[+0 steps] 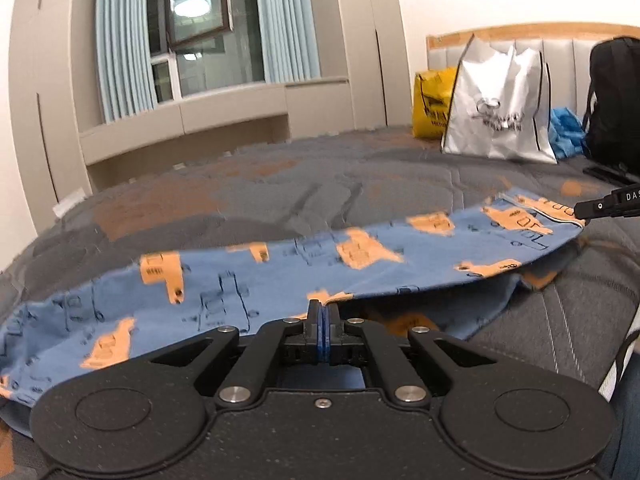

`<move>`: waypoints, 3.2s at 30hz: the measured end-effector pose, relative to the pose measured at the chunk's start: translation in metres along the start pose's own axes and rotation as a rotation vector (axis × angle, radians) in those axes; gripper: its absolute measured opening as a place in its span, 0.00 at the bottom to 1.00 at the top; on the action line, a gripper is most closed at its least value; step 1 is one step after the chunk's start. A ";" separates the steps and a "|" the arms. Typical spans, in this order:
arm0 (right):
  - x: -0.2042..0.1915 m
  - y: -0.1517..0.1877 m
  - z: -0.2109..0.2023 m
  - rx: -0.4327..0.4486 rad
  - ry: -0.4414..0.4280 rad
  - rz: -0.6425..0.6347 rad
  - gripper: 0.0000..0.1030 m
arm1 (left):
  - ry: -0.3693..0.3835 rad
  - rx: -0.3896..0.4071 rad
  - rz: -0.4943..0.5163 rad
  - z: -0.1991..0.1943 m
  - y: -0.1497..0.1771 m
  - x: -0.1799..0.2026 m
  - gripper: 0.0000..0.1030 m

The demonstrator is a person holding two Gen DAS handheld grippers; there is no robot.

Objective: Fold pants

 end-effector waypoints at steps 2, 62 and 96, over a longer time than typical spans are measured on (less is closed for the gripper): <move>0.001 0.008 0.006 -0.036 0.008 -0.006 0.05 | 0.009 -0.027 -0.009 0.003 0.007 -0.001 0.00; 0.012 0.021 0.012 -0.036 0.039 0.187 0.33 | -0.118 0.083 -0.360 -0.025 0.019 -0.037 0.99; -0.323 0.054 0.068 -0.104 -0.188 -0.440 1.00 | -0.255 0.139 -0.792 -0.104 0.074 -0.302 0.22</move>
Point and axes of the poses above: each gripper's, at about its wrist camera, not at the fingertips, and z roughly the way its jaws point, x to its right, y to its underside, the point moved 1 cm from there along z, roughly the way its jaws point, and after that the axes turned 11 degrees about y, right-handed, at the moved point
